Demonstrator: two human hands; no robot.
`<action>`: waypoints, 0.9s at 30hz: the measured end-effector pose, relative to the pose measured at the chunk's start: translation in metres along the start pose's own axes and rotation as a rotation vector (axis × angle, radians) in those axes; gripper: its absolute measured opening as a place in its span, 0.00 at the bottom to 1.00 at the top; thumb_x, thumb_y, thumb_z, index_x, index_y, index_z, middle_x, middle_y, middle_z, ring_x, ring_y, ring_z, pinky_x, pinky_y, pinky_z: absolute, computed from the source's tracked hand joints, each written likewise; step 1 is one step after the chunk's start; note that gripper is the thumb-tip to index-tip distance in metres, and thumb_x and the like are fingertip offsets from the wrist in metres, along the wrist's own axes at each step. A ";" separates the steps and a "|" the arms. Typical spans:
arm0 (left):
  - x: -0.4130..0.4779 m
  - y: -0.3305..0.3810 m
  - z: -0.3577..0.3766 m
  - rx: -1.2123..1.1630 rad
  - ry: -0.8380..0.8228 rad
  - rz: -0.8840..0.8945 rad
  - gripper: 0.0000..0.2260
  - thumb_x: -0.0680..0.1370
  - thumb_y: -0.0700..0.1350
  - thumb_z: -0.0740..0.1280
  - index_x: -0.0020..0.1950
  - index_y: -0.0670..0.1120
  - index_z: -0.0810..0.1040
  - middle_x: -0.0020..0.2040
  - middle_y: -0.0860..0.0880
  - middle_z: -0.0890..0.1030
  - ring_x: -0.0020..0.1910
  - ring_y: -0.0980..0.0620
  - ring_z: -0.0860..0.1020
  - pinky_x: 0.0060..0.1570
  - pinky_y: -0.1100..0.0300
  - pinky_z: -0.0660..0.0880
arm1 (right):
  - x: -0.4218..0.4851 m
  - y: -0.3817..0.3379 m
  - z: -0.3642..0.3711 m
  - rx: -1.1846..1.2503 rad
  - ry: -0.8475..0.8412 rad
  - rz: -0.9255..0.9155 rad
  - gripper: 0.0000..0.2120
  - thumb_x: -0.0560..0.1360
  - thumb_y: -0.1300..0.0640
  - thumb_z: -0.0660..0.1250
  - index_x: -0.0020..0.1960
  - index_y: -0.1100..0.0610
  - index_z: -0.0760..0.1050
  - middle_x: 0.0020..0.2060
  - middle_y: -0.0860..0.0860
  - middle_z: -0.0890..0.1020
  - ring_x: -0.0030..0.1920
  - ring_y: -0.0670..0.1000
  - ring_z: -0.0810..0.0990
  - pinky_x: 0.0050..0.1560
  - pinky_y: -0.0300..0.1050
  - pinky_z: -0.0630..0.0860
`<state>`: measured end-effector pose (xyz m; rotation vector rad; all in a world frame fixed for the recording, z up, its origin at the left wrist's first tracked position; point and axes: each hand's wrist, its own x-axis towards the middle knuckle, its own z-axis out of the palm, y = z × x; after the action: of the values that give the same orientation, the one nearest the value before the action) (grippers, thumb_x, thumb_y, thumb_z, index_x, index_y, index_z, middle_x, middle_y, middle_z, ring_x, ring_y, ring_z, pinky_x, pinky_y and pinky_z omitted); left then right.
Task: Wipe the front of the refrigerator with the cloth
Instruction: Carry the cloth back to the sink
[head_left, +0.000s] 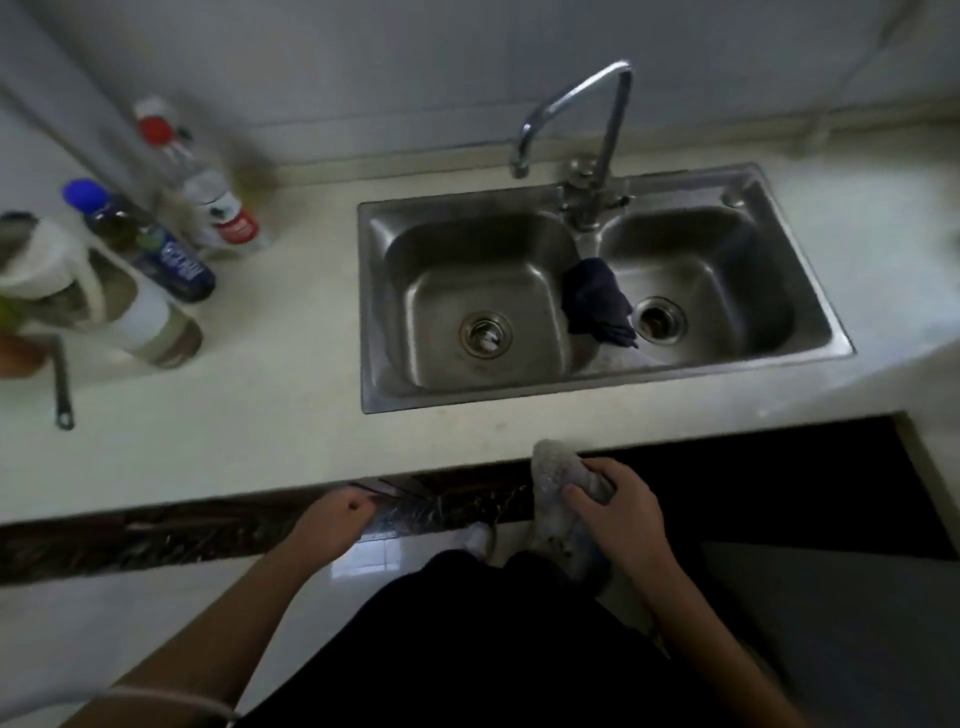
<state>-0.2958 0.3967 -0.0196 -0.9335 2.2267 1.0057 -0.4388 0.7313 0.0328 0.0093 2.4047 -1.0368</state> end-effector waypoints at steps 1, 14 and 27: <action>-0.010 -0.002 -0.001 -0.046 0.027 -0.029 0.13 0.79 0.45 0.62 0.36 0.43 0.74 0.34 0.43 0.80 0.34 0.48 0.77 0.38 0.57 0.71 | 0.008 -0.005 0.001 -0.032 -0.040 -0.040 0.19 0.73 0.50 0.76 0.62 0.52 0.79 0.54 0.48 0.81 0.52 0.48 0.78 0.53 0.43 0.73; -0.058 -0.041 -0.031 -0.305 0.324 -0.178 0.09 0.79 0.46 0.63 0.45 0.44 0.81 0.41 0.45 0.84 0.42 0.46 0.83 0.45 0.53 0.75 | 0.060 -0.128 0.064 -0.249 -0.284 -0.466 0.16 0.72 0.48 0.75 0.59 0.48 0.80 0.54 0.49 0.81 0.54 0.51 0.80 0.54 0.46 0.75; -0.011 -0.066 -0.106 -0.312 0.258 -0.102 0.08 0.78 0.49 0.65 0.42 0.49 0.80 0.41 0.49 0.84 0.44 0.47 0.83 0.48 0.52 0.78 | 0.103 -0.216 0.128 -0.263 -0.246 -0.496 0.17 0.73 0.47 0.73 0.61 0.48 0.79 0.54 0.48 0.81 0.53 0.50 0.79 0.53 0.46 0.74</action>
<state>-0.2571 0.2847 0.0220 -1.3676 2.2360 1.2701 -0.5132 0.4718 0.0580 -0.7934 2.3413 -0.8478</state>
